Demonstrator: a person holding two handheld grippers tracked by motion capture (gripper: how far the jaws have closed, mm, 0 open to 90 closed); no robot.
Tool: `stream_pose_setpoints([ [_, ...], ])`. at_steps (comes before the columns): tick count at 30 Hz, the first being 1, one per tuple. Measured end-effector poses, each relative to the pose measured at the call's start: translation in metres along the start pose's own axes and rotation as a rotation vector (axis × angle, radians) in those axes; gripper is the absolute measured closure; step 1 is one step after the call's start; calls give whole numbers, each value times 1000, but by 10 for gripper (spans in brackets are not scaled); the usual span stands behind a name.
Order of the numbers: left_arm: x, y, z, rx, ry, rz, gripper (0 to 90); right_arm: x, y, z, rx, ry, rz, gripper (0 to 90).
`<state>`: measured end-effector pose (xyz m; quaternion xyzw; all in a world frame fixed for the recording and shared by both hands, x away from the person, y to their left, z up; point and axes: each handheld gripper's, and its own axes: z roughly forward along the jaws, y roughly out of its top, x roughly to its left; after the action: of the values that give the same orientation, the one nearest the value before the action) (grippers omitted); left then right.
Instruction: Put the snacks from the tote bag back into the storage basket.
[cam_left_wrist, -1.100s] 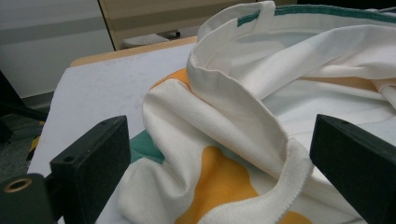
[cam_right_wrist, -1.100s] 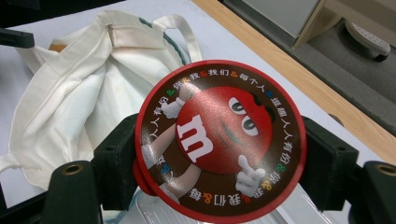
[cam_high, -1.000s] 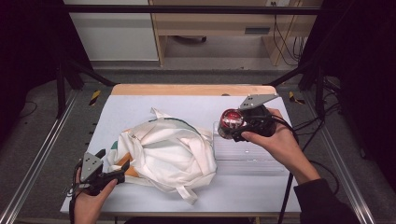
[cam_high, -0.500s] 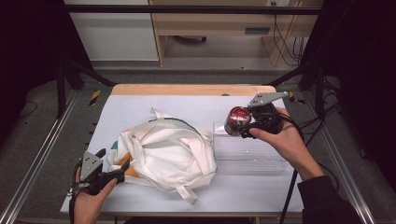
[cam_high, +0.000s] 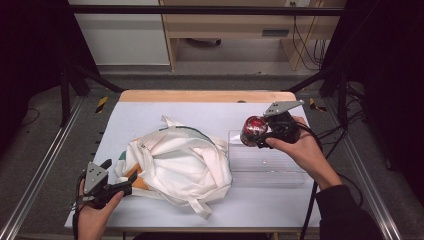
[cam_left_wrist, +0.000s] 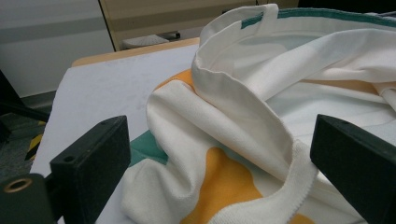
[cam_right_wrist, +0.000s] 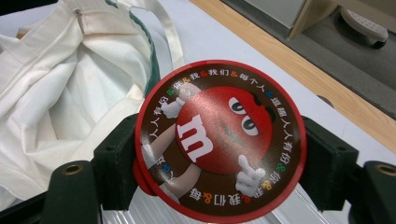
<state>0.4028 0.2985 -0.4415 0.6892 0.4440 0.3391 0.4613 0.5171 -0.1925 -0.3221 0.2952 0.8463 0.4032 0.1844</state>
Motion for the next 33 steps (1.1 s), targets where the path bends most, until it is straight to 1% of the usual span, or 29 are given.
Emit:
stream_pose_setpoints([
  [3,1,0,0,-2,1,-2,49,-1,-1,2,-3,8,-9,260],
  [8,1,0,-1,-2,5,-1,50,-3,-3,6,7,19,-15,259],
  [17,1,0,-1,0,4,0,51,-3,-9,15,54,29,-28,260],
  [22,1,0,-1,1,4,-3,51,-2,-12,20,66,30,-30,260],
  [23,1,0,0,1,3,-2,51,-1,-13,22,71,31,-28,260],
  [26,1,0,-1,3,4,-4,52,1,-16,28,102,27,-49,260],
  [33,1,-1,0,5,2,-6,52,5,-21,42,128,43,-47,260],
])
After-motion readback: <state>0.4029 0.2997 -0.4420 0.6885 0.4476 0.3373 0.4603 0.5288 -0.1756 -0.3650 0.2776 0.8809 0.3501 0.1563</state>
